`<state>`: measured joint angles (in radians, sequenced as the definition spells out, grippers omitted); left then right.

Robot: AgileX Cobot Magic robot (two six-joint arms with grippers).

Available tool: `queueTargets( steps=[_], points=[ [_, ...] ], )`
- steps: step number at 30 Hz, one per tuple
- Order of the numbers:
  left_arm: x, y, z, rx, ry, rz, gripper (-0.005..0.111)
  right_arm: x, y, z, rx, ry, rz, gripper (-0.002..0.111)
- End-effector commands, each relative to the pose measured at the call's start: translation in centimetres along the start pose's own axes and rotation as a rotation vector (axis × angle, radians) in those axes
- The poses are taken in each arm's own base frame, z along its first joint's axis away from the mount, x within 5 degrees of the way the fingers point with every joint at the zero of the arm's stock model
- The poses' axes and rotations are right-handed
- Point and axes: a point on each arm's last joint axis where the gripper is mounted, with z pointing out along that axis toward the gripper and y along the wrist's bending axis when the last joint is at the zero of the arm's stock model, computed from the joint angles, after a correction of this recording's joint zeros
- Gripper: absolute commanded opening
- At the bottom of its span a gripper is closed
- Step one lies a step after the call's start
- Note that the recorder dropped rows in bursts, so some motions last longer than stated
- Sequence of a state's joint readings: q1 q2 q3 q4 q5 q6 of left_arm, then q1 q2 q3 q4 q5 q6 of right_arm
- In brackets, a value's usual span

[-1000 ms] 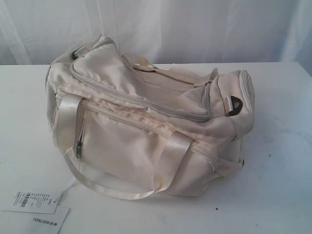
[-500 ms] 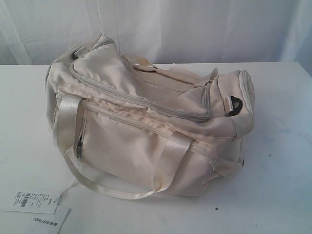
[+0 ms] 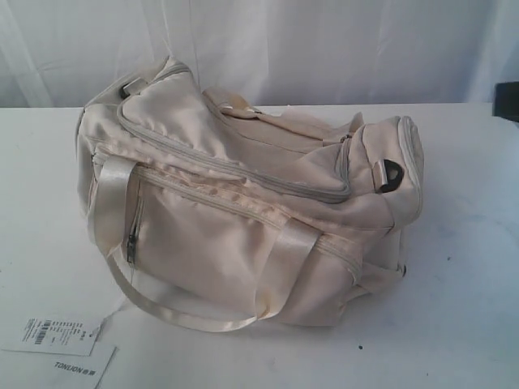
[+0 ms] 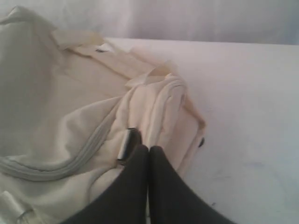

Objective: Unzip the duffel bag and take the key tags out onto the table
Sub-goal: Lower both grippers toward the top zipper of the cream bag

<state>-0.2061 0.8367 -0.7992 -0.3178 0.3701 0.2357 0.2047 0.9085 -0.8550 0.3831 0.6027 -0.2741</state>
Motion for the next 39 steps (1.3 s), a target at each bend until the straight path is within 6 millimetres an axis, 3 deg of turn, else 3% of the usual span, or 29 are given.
queueTargets(
  steps=[1, 5, 7, 12, 14, 18, 20, 25, 33, 36, 39],
  points=[
    [-3.3, -2.8, 2.8, 0.264, 0.140, 0.136, 0.000, -2.5, -0.2, 4.8, -0.058, 0.101, -0.050, 0.000],
    [-6.3, -5.7, 5.8, 0.425, 0.212, 0.217, 0.000, -4.5, -1.2, 10.4, -0.056, 0.177, -0.044, 0.000],
    [-7.0, -7.1, 7.3, 0.474, 0.232, 0.251, 0.000, -5.0, -1.8, 13.0, -0.054, 0.210, -0.040, 0.007],
    [-7.6, -9.5, 11.5, 0.578, 0.361, 0.309, 0.000, -4.8, -2.8, 18.9, -0.075, 0.326, -0.025, 0.051],
    [-7.4, -9.7, 13.0, 0.595, 0.411, 0.309, 0.000, -3.8, -3.2, 21.2, -0.088, 0.399, -0.013, 0.054],
    [-7.1, -9.9, 14.2, 0.614, 0.442, 0.291, 0.000, -1.9, -3.7, 23.3, -0.102, 0.490, 0.008, 0.051],
    [-7.0, -10.0, 14.5, 0.617, 0.447, 0.283, 0.000, -1.0, -3.6, 23.7, -0.123, 0.557, 0.016, 0.041],
    [-7.1, -10.1, 14.7, 0.625, 0.430, 0.258, 0.000, 0.1, -3.3, 23.3, -0.169, 0.678, 0.024, 0.000],
    [-7.7, -10.8, 14.7, 0.677, 0.385, 0.163, 0.000, 1.9, -2.7, 21.3, -0.219, 0.818, 0.040, 0.000],
    [-7.7, -11.2, 15.9, 0.697, 0.353, 0.078, 0.000, 2.5, -2.4, 19.4, -0.220, 0.826, 0.043, 0.000],
    [-7.3, -11.8, 17.5, 0.774, 0.325, 0.048, 0.000, 3.6, -2.5, 18.9, -0.207, 0.860, 0.031, 0.000]
  ],
)
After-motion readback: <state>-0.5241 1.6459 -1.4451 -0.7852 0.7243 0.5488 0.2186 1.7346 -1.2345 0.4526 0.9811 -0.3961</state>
